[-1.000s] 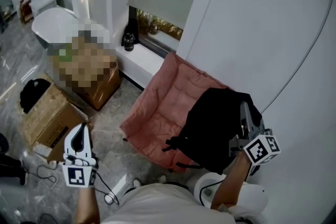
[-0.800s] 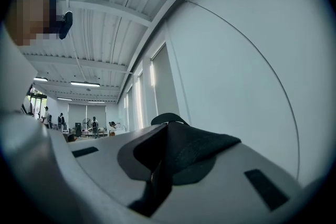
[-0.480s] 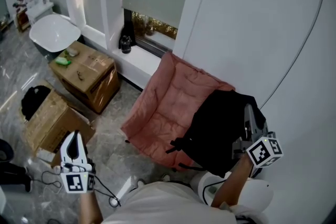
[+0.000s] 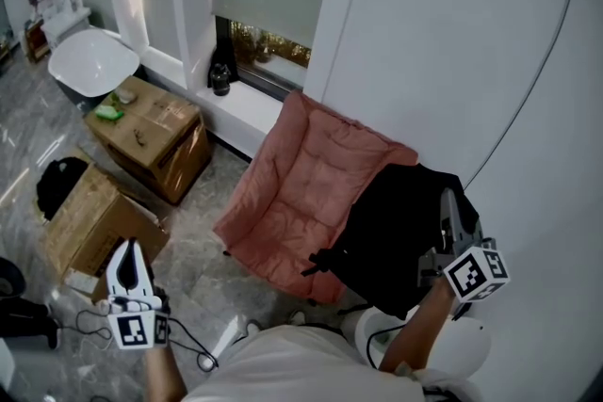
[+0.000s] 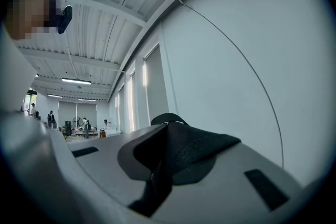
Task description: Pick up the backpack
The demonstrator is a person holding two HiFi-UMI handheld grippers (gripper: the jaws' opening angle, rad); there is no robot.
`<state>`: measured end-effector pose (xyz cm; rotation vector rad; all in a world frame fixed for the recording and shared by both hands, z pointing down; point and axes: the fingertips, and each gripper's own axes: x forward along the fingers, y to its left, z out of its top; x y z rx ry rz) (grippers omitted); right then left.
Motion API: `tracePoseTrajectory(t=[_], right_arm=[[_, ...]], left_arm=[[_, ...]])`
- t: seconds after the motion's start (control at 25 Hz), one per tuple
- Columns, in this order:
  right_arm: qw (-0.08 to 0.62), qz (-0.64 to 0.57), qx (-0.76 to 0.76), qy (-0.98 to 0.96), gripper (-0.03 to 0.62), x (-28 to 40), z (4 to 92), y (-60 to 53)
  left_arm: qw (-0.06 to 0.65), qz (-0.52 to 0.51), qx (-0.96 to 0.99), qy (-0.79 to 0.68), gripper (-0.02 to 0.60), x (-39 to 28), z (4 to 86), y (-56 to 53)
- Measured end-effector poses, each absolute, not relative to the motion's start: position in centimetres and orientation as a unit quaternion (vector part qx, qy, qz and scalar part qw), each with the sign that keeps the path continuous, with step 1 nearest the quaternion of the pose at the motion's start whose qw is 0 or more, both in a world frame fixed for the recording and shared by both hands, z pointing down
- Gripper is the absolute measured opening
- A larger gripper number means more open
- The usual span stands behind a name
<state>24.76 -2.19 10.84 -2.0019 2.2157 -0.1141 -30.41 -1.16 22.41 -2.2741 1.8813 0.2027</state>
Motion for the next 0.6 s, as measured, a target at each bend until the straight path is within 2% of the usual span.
tracePoseTrajectory(t=[0.6], right_arm=[[0.082, -0.060, -0.679, 0.727, 0.034, 26.1, 11.8, -1.6]], left_arm=[[0.092, 0.053, -0.774, 0.624, 0.011, -28.8, 21.8, -1.3]])
